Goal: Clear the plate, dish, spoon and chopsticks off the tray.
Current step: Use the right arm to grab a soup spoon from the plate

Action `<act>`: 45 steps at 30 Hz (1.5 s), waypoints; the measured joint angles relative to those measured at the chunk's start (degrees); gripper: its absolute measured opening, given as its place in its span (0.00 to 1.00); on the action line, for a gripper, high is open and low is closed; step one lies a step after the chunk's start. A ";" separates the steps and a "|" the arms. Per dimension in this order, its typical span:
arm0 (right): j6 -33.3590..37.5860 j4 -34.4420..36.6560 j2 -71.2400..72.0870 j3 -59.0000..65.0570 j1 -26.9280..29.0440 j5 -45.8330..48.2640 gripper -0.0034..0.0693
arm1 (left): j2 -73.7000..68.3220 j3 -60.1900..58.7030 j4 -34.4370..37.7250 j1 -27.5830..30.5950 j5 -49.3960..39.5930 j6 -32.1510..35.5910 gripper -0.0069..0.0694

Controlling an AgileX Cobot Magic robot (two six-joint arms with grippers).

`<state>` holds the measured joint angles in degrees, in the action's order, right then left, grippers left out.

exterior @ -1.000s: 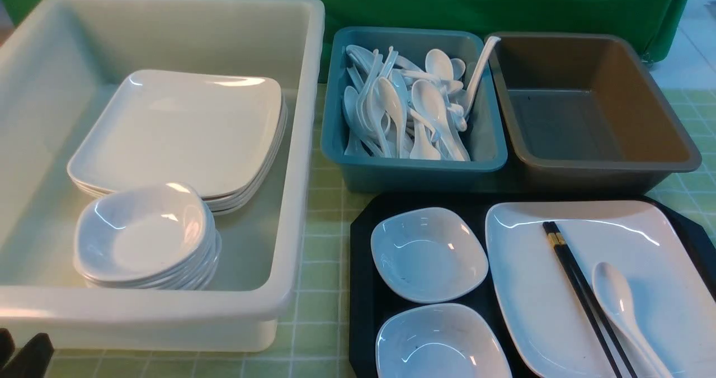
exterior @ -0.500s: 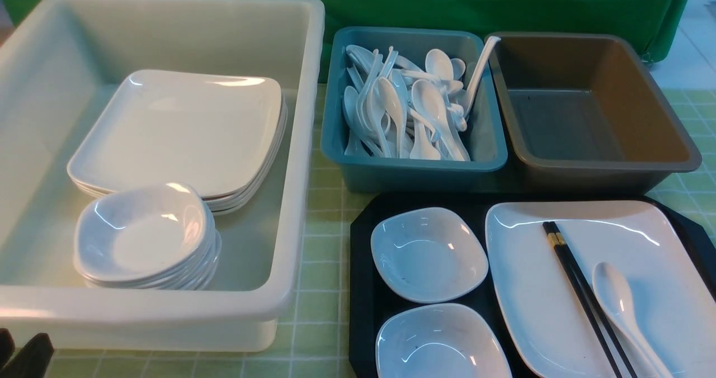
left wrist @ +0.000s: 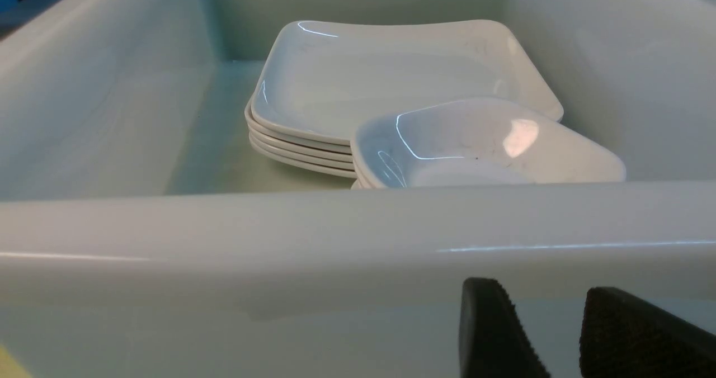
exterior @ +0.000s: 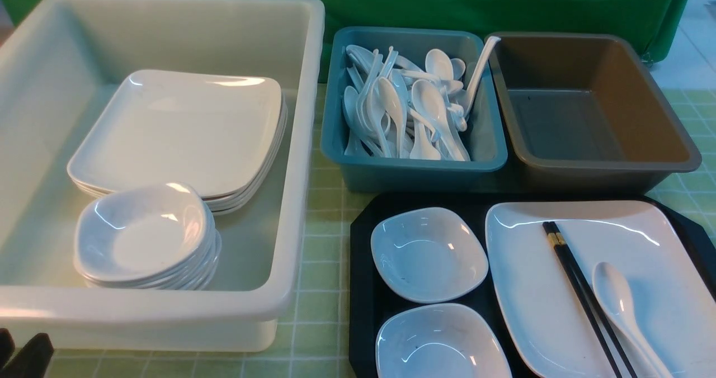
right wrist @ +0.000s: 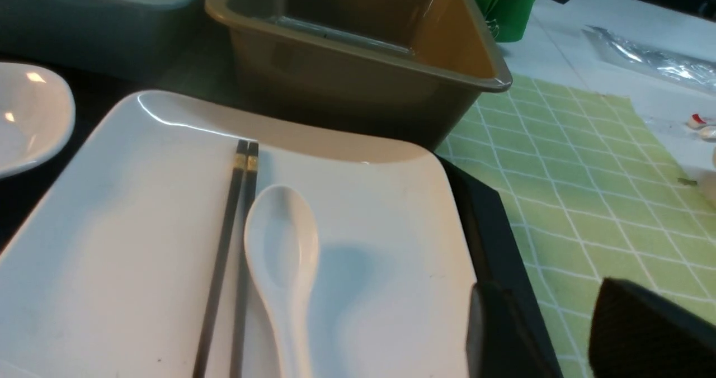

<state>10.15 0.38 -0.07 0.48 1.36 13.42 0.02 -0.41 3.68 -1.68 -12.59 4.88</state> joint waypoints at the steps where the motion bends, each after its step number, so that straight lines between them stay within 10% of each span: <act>1: 0.10 0.01 0.00 0.00 0.00 -0.39 0.38 | 0.00 0.00 0.00 0.00 0.00 0.00 0.38; 9: -1.47 0.51 0.00 0.00 0.00 -3.28 0.38 | 0.00 0.00 0.00 0.00 0.00 0.00 0.38; 18: -37.94 8.03 0.00 0.00 0.00 -5.02 0.38 | 0.00 0.00 0.00 0.00 0.00 0.00 0.38; 23: -44.16 8.38 0.00 0.00 0.00 -5.97 0.38 | 0.00 0.00 0.00 0.00 0.00 0.00 0.38; 28: -44.88 8.44 0.00 0.00 0.00 -7.63 0.37 | 0.00 0.00 0.00 0.00 0.00 0.00 0.38; 35: -34.01 8.12 -5.25 -10.80 0.00 -5.33 0.08 | 0.00 0.00 0.00 0.00 0.00 0.01 0.38; 45: -15.66 6.46 -46.94 -35.94 0.00 31.51 0.10 | 0.00 0.00 0.00 0.00 0.00 0.01 0.38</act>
<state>-5.51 6.84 -47.01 -35.45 1.36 44.93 0.02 -0.41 3.68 -1.68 -12.59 4.89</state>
